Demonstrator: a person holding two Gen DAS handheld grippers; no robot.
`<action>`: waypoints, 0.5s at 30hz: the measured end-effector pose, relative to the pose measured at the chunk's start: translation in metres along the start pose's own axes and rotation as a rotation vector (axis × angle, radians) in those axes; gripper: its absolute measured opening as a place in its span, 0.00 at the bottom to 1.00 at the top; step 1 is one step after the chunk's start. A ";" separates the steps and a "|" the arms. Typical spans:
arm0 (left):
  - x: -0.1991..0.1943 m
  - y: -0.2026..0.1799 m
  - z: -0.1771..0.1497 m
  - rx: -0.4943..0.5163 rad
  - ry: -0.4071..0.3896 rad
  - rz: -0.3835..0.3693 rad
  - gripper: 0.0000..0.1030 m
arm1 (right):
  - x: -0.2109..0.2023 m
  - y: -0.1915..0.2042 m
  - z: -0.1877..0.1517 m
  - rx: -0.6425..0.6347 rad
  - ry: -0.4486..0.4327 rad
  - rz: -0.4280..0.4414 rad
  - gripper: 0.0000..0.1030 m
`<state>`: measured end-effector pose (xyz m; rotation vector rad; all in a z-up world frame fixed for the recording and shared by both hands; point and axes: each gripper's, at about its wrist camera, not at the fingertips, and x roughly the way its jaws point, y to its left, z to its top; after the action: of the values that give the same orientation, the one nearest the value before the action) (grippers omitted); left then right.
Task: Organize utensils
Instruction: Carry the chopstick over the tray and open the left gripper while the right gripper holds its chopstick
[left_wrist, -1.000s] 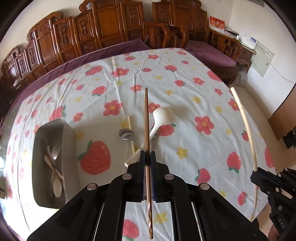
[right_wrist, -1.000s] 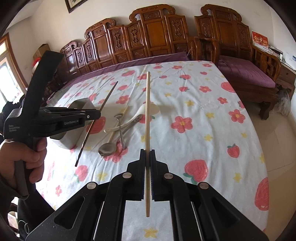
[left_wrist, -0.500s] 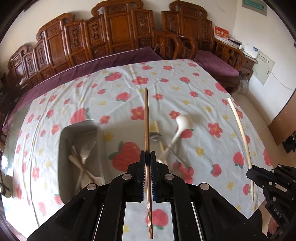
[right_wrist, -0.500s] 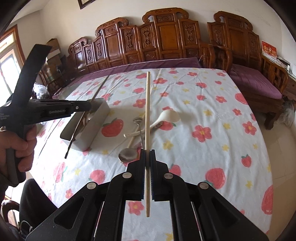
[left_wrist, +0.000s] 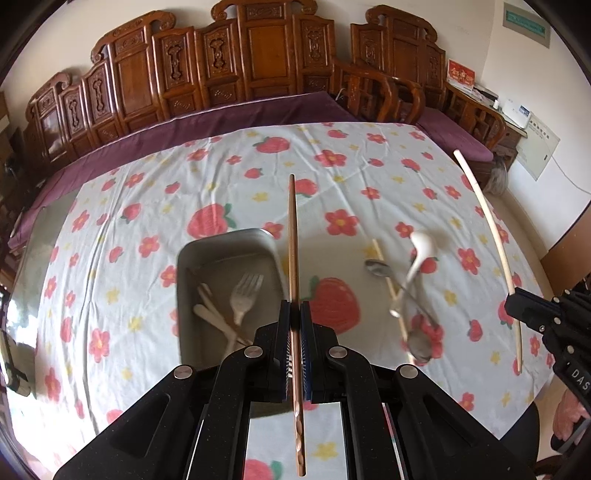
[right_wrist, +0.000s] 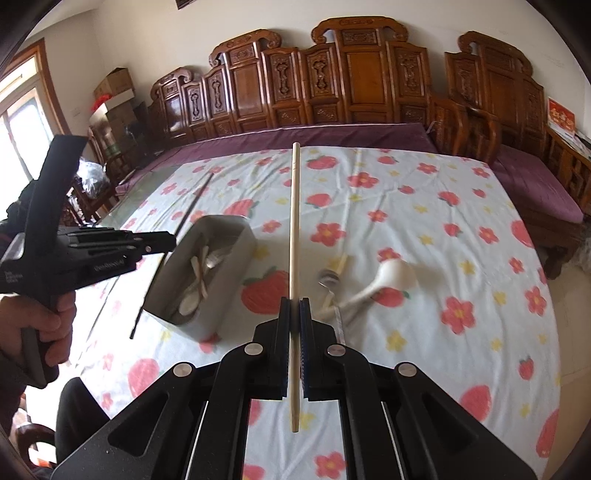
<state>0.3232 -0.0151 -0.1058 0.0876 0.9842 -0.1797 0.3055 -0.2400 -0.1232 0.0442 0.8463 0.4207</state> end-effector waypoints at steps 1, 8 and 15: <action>0.001 0.006 0.001 -0.004 -0.001 0.000 0.04 | 0.003 0.004 0.004 -0.002 0.002 0.005 0.06; 0.017 0.046 0.008 -0.059 0.007 -0.009 0.04 | 0.028 0.034 0.020 -0.041 0.031 0.032 0.06; 0.039 0.067 0.008 -0.093 0.025 -0.014 0.04 | 0.052 0.055 0.029 -0.063 0.057 0.049 0.06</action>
<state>0.3638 0.0451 -0.1348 -0.0021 1.0166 -0.1462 0.3381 -0.1659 -0.1306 -0.0053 0.8885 0.4964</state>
